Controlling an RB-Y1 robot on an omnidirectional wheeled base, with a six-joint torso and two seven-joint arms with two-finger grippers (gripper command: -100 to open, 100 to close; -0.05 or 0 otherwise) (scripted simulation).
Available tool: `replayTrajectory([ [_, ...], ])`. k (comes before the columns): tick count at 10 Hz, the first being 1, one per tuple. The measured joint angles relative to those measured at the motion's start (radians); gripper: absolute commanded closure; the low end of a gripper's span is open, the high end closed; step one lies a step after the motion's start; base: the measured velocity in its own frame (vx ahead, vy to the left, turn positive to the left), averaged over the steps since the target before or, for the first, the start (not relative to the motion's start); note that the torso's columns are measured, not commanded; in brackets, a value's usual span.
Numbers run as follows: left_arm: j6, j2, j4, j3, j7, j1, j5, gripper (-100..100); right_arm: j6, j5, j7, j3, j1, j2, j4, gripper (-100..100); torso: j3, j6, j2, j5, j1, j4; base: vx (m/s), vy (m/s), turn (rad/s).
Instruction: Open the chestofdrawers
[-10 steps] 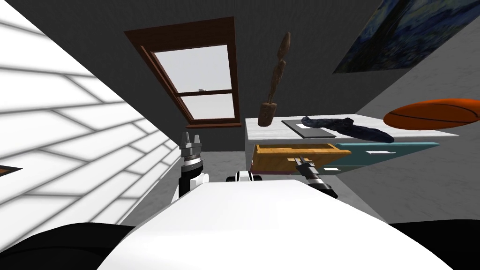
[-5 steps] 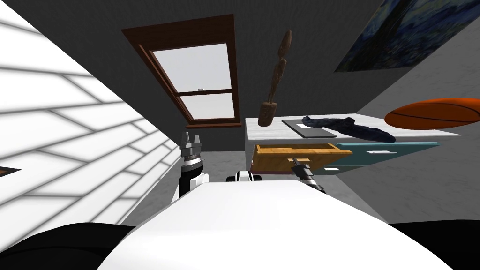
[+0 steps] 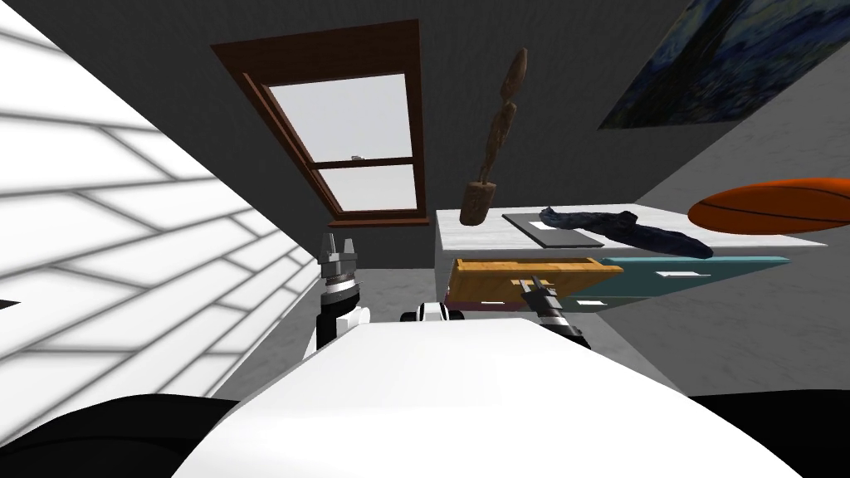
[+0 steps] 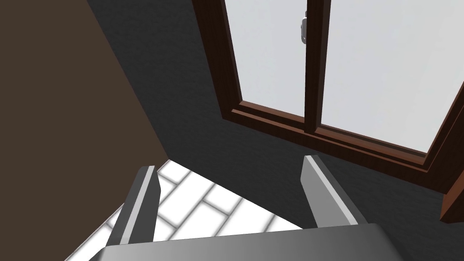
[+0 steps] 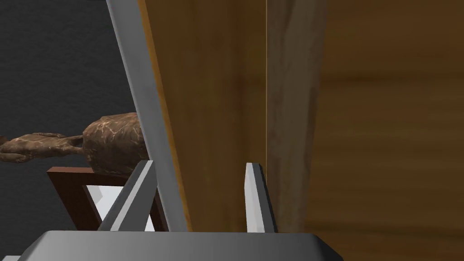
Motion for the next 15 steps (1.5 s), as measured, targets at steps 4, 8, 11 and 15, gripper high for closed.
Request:
replayTrajectory([
  [4, 0.0, 0.0, 0.0, 0.0, 0.0, 0.0, 0.0, 0, -0.005, 0.005, 0.01, 0.008, -0.001, -0.027, 0.021, -100, 0.002, 0.002, 0.007, 0.011, 0.009, 0.007, -0.006, 0.0, 0.002],
  [8, 0.0, 0.0, 0.0, 0.0, 0.0, 0.0, 0.0, 0, -0.006, 0.002, 0.003, 0.007, -0.006, -0.112, 0.018, -100, 0.0, 0.002, 0.0, 0.0, -0.003, 0.0, -0.005, 0.011, 0.019],
  [11, 0.0, 0.0, 0.0, 0.0, 0.0, 0.0, 0.0, 0, 0.025, 0.011, -0.046, 0.017, 0.019, -0.125, 0.018, -100, 0.0, -0.003, -0.002, -0.002, 0.004, -0.001, -0.026, 0.032, 0.032],
  [15, 0.0, 0.0, 0.0, 0.0, 0.0, 0.0, 0.0, 0, 0.043, 0.016, -0.087, 0.027, 0.026, -0.11, 0.042, -100, -0.001, -0.005, -0.002, 0.0, 0.008, 0.0, -0.008, 0.018, 0.015],
])
